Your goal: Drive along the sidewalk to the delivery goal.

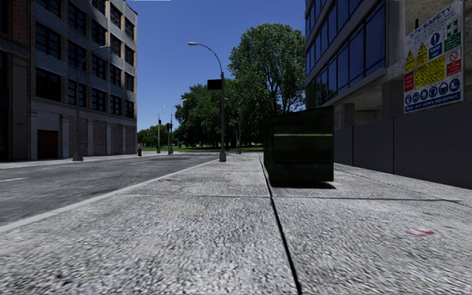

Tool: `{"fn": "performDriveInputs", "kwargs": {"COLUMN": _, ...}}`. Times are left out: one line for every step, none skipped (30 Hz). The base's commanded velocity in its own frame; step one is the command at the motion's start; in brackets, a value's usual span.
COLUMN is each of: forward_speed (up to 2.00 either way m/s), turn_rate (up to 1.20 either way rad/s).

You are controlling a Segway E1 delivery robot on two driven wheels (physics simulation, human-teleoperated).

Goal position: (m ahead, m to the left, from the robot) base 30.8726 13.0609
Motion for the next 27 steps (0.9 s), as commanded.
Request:
{"fn": "performDriveInputs", "kwargs": {"forward_speed": 2.00, "turn_rate": 0.00}}
{"fn": "performDriveInputs", "kwargs": {"forward_speed": 2.00, "turn_rate": 0.00}}
{"fn": "performDriveInputs", "kwargs": {"forward_speed": 2.00, "turn_rate": 0.00}}
{"fn": "performDriveInputs", "kwargs": {"forward_speed": 2.00, "turn_rate": 0.00}}
{"fn": "performDriveInputs", "kwargs": {"forward_speed": 2.00, "turn_rate": 0.00}}
{"fn": "performDriveInputs", "kwargs": {"forward_speed": 2.00, "turn_rate": 0.00}}
{"fn": "performDriveInputs", "kwargs": {"forward_speed": 2.00, "turn_rate": 0.00}}
{"fn": "performDriveInputs", "kwargs": {"forward_speed": 2.00, "turn_rate": 0.00}}
{"fn": "performDriveInputs", "kwargs": {"forward_speed": 2.00, "turn_rate": 0.00}}
{"fn": "performDriveInputs", "kwargs": {"forward_speed": 2.00, "turn_rate": 0.00}}
{"fn": "performDriveInputs", "kwargs": {"forward_speed": 2.00, "turn_rate": 0.00}}
{"fn": "performDriveInputs", "kwargs": {"forward_speed": 2.00, "turn_rate": 0.00}}
{"fn": "performDriveInputs", "kwargs": {"forward_speed": 2.00, "turn_rate": 0.00}}
{"fn": "performDriveInputs", "kwargs": {"forward_speed": 2.00, "turn_rate": 0.00}}
{"fn": "performDriveInputs", "kwargs": {"forward_speed": 2.00, "turn_rate": 0.00}}
{"fn": "performDriveInputs", "kwargs": {"forward_speed": 2.00, "turn_rate": 0.00}}
{"fn": "performDriveInputs", "kwargs": {"forward_speed": 2.00, "turn_rate": 0.00}}
{"fn": "performDriveInputs", "kwargs": {"forward_speed": 2.00, "turn_rate": 0.00}}
{"fn": "performDriveInputs", "kwargs": {"forward_speed": 2.00, "turn_rate": 0.00}}
{"fn": "performDriveInputs", "kwargs": {"forward_speed": 2.00, "turn_rate": 0.00}}
{"fn": "performDriveInputs", "kwargs": {"forward_speed": 2.00, "turn_rate": 0.00}}
{"fn": "performDriveInputs", "kwargs": {"forward_speed": 2.00, "turn_rate": 0.00}}
{"fn": "performDriveInputs", "kwargs": {"forward_speed": 2.00, "turn_rate": 0.00}}
{"fn": "performDriveInputs", "kwargs": {"forward_speed": 2.00, "turn_rate": 0.00}}
{"fn": "performDriveInputs", "kwargs": {"forward_speed": 2.00, "turn_rate": 0.00}}
{"fn": "performDriveInputs", "kwargs": {"forward_speed": 2.00, "turn_rate": 0.00}}
{"fn": "performDriveInputs", "kwargs": {"forward_speed": 2.00, "turn_rate": 0.00}}
